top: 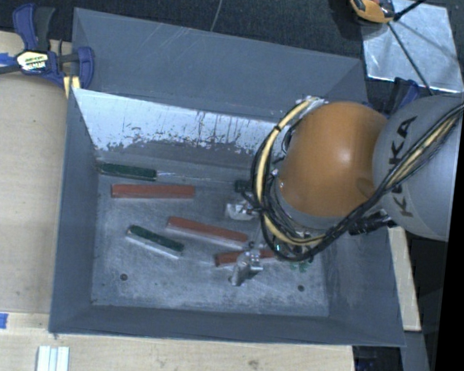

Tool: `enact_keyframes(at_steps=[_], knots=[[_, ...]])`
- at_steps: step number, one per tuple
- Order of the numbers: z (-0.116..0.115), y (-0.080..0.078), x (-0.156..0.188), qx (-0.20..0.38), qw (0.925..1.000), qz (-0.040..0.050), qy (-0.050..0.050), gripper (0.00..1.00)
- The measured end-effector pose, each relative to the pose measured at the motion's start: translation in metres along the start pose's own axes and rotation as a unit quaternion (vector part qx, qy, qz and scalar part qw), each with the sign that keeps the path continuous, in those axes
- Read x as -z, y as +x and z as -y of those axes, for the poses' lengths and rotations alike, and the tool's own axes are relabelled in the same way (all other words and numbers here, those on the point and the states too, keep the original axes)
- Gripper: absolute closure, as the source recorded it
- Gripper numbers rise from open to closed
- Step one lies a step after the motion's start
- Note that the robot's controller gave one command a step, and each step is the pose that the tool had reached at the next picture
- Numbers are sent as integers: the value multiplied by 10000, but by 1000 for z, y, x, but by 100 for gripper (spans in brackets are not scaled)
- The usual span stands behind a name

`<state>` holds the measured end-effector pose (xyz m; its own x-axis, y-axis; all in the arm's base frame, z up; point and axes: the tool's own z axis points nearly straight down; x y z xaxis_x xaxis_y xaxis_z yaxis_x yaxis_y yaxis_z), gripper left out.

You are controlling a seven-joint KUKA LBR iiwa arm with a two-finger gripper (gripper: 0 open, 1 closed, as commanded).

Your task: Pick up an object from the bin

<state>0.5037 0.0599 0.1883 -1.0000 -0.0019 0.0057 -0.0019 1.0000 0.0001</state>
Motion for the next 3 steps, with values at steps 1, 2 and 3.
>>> enact_keyframes(at_steps=[1, 2, 3], knots=[[0, -2, 4, -11, 10000, 42, -3, 0], [20, -16, -60, -47, 10000, 68, -4, 0], [-33, -31, -96, -664, 9978, 48, -1, 0]])
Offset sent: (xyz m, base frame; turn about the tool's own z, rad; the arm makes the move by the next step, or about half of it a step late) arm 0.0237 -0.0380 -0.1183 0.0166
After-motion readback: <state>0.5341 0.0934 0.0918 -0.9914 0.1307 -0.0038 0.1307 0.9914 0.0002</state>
